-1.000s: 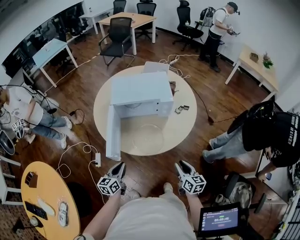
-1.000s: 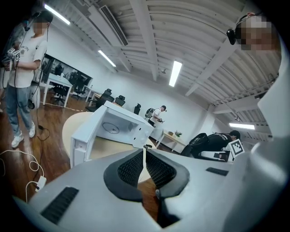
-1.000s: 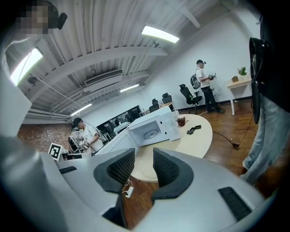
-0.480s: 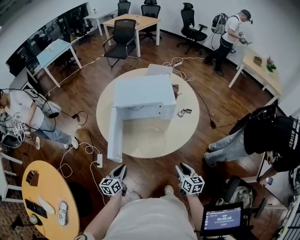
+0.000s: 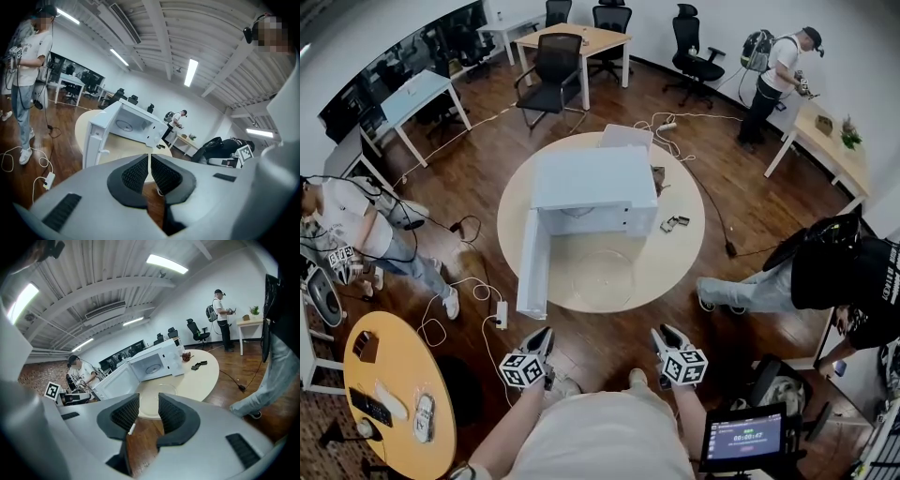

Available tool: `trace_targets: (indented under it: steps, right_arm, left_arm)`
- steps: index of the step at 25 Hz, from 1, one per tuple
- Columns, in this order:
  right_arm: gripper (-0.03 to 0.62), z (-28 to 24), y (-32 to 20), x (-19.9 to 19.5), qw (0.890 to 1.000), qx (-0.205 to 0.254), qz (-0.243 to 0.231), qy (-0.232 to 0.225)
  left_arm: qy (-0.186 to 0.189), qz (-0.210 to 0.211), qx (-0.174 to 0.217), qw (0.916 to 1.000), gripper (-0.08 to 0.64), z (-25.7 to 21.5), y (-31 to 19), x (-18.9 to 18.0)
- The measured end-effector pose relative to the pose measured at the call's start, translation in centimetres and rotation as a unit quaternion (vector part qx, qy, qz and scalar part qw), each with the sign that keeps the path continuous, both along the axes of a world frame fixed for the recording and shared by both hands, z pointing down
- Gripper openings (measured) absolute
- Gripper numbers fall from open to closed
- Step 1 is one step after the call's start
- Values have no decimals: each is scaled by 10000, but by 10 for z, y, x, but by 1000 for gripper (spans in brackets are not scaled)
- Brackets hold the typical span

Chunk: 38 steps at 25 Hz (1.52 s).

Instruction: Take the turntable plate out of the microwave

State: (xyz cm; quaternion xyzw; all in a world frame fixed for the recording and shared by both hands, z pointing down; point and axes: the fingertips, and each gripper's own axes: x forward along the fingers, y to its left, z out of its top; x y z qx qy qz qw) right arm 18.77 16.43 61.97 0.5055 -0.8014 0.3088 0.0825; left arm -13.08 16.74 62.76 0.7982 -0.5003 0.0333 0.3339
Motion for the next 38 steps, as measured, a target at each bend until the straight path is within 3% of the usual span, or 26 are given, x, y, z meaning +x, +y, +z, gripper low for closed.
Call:
trace_targets:
  steps: [38]
  right_arm:
    - [126, 12, 0, -4, 9994, -282, -178, -116]
  left_arm:
    - [71, -222, -293, 9993, 9, 10, 17, 0]
